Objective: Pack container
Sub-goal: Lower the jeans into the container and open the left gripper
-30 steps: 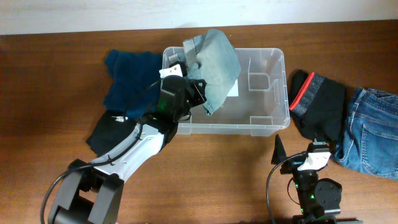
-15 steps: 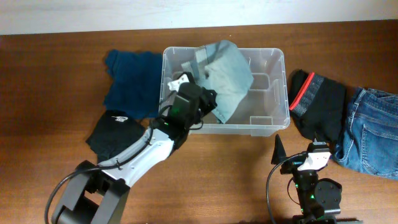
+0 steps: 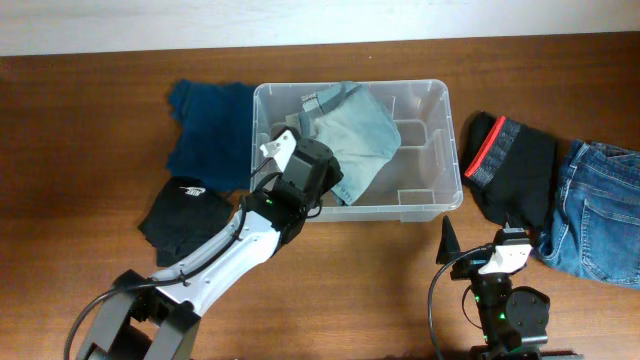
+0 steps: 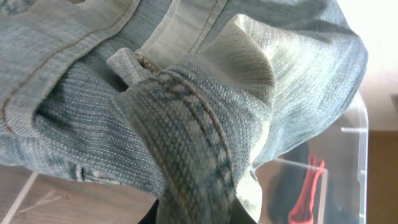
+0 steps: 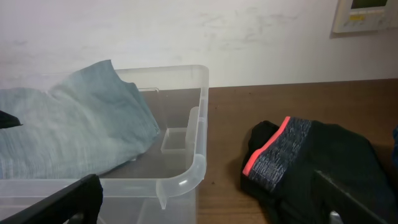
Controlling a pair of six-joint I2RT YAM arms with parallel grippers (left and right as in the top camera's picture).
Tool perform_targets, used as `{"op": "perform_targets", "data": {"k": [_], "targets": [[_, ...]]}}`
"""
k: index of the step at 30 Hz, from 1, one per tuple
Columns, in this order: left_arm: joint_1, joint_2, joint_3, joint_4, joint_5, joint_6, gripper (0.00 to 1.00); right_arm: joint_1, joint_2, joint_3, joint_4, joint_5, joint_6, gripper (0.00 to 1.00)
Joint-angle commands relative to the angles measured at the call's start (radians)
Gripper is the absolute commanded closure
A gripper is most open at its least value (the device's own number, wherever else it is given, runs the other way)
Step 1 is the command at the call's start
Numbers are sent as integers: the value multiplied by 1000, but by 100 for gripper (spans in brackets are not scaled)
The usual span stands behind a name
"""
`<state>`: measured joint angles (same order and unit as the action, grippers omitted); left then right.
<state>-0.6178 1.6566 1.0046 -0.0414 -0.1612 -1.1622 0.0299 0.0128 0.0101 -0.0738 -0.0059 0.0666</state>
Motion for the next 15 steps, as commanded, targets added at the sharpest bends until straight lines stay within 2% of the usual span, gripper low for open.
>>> {"op": "perform_targets", "data": {"k": [1, 4, 7, 11, 15], "targets": [[-1, -18, 2, 39, -110, -43, 99, 3, -6, -5, -5, -9, -7, 2], [-1, -37, 2, 141, -135, -42, 99, 3, -6, -5, -5, -9, -7, 1], [-1, -75, 2, 169, -177, -42, 99, 3, -6, -5, -5, -9, -7, 2], [-1, -127, 2, 117, -215, -42, 99, 3, -6, -5, -5, -9, -7, 2], [-2, -145, 2, -10, -223, -47, 99, 3, -6, -5, -5, -9, -7, 2]]}}
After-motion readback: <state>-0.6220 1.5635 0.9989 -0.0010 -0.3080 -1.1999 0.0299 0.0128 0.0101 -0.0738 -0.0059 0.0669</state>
